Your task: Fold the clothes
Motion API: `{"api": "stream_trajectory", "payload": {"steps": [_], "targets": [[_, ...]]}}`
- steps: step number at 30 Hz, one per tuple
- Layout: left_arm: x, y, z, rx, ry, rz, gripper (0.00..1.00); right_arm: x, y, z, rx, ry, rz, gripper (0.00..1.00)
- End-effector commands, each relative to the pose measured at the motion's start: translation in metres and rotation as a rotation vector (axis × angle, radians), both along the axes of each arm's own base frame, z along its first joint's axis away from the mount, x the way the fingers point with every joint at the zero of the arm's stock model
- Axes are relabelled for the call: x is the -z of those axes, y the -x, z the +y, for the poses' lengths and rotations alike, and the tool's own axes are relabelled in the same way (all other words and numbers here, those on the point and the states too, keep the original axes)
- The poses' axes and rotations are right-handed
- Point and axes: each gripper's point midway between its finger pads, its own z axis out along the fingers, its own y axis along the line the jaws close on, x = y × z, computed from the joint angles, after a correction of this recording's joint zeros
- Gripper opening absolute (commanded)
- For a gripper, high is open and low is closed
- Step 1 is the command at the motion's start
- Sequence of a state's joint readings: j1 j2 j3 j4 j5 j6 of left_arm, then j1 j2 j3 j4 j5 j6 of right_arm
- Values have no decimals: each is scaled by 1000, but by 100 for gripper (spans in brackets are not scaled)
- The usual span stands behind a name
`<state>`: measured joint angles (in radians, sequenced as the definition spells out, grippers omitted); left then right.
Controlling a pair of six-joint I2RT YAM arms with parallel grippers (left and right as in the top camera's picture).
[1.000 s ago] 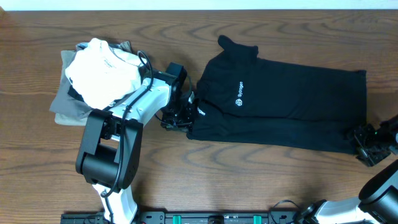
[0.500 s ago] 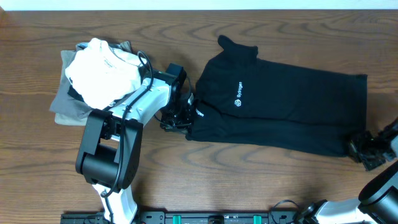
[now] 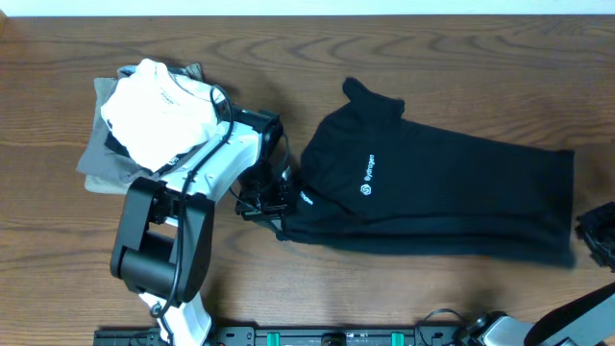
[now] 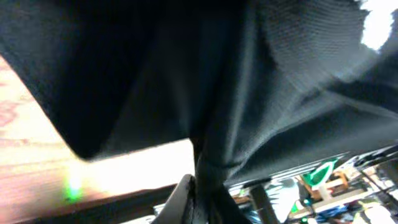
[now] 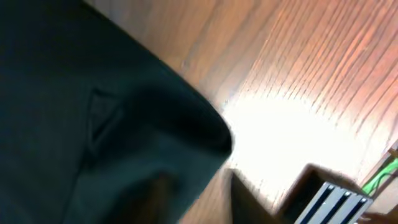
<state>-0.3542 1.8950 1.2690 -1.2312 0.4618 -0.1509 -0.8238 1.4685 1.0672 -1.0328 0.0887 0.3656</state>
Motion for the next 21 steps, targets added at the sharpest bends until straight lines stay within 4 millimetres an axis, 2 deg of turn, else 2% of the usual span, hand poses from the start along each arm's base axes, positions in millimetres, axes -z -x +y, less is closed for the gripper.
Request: {"api": "stream_trajectory", "payload": {"steps": [1,5,9,12,15,19,21], "targets": [[-6,-2,5,7,-17,-32,34,-10,0,-10,4,47,-9,46],[-17,-1,5,6,-14,-38,46,-10,-13,-8,-6,31,-71,51],[-37,1,6,6,-6,-63,48,-12,-31,-4,-59,-1,-162,52],[-57,-8,4,1,21,-138,51,-15,-44,0,-91,-27,-225,54],[-80,-29,-4,1,65,-261,55,-17,-54,5,-116,-51,-282,54],[-108,-78,-21,33,157,-501,55,-20,-61,5,-134,-53,-317,54],[-116,-103,-31,50,194,-604,56,-22,-69,8,-172,-56,-345,54]]}}
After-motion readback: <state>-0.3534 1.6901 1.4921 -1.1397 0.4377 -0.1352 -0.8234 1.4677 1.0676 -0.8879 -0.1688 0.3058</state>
